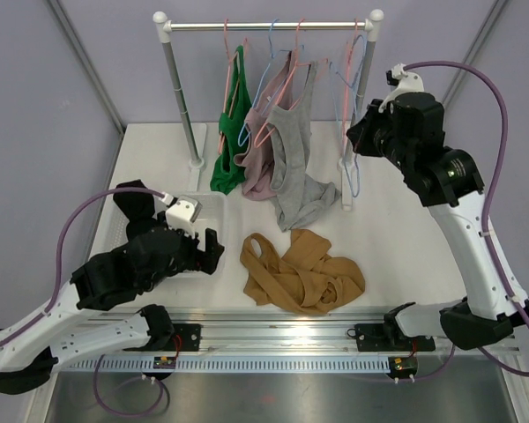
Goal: Remove the tank top from the hanger
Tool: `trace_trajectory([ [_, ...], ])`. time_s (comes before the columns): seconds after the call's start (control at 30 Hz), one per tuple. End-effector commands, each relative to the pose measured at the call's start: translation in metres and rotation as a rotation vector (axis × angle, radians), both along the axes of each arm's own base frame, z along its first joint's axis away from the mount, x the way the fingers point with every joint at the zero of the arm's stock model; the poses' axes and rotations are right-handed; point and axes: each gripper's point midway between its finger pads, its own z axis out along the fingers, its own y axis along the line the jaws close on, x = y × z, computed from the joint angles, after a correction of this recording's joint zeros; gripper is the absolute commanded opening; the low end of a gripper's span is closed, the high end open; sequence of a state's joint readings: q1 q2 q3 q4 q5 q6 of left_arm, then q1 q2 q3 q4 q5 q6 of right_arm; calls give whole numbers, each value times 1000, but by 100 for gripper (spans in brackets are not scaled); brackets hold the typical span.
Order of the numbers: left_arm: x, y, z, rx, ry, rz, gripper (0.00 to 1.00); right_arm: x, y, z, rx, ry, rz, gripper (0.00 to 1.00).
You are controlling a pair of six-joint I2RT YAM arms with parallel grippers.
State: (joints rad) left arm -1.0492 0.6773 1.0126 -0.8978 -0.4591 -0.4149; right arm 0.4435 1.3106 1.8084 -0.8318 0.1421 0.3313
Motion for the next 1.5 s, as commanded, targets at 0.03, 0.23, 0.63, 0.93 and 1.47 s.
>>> trace_trajectory([
  [0.03,2,-2,-16,25,-8,-9,89,35,5,24,-36,-81,-35,0],
  [0.23,3,-5,-24,44,10,-13,99,77,10,33,-80,-104,-71,0],
  [0.63,1,-6,-24,27,10,-23,99,137,10,9,-58,-33,-79,0],
  [0.93,2,-14,-16,-18,33,-2,99,135,-2,-10,-36,1,-129,0],
  [1.47,10,-101,-5,-108,61,-131,99,127,-29,-17,-5,39,-147,32],
])
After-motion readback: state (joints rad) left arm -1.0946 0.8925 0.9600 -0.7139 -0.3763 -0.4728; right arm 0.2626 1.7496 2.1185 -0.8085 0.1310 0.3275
